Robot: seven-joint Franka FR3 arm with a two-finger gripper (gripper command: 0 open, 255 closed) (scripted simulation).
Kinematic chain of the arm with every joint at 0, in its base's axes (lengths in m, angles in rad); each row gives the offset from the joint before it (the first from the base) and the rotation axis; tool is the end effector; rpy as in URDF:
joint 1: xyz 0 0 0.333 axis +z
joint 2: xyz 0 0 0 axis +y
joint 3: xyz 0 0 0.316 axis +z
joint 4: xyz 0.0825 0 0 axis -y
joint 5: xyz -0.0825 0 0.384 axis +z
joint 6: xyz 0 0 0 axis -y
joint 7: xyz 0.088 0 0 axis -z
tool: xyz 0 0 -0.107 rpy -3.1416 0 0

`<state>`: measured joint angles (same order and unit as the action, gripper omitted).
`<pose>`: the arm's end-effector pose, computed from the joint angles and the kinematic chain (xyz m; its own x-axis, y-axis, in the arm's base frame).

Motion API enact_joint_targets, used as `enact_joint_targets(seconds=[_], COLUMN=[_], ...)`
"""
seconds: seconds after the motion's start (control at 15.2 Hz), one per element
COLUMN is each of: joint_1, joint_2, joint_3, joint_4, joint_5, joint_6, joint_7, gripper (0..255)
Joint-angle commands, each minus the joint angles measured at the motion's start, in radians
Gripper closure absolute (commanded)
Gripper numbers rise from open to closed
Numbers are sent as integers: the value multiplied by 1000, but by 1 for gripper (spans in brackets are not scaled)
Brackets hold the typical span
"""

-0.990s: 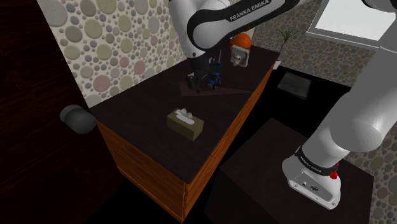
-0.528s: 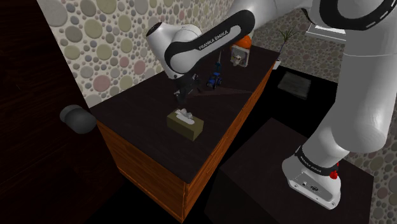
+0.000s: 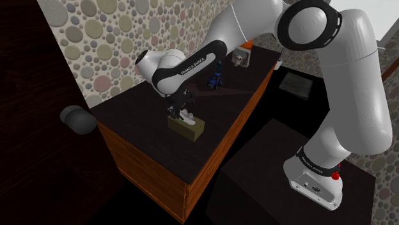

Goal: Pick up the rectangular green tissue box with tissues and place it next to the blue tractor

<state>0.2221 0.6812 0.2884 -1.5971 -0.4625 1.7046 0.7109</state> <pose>0.5799 0.2552 0.2168 0.9571 -0.0916 -0.2748 0.0516 -0.8795 0.4730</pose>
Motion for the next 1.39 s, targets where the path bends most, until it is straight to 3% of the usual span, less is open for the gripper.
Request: enact_joint_targets(seconds=[0.0, 0.26, 0.79, 0.86, 1.32], joint_1=[-4, -18, -18, -18, -18], joint_2=[9, 11, 11, 11, 10], joint_3=[-4, -11, -11, -11, -11], joint_4=[-11, -66, -66, -66, -68], joint_5=[-6, -18, -18, -18, -18], joint_6=[18, 74, 74, 74, 75], joint_7=[2, 12, 12, 12, 12], gripper=[0, 0, 0, 255, 255])
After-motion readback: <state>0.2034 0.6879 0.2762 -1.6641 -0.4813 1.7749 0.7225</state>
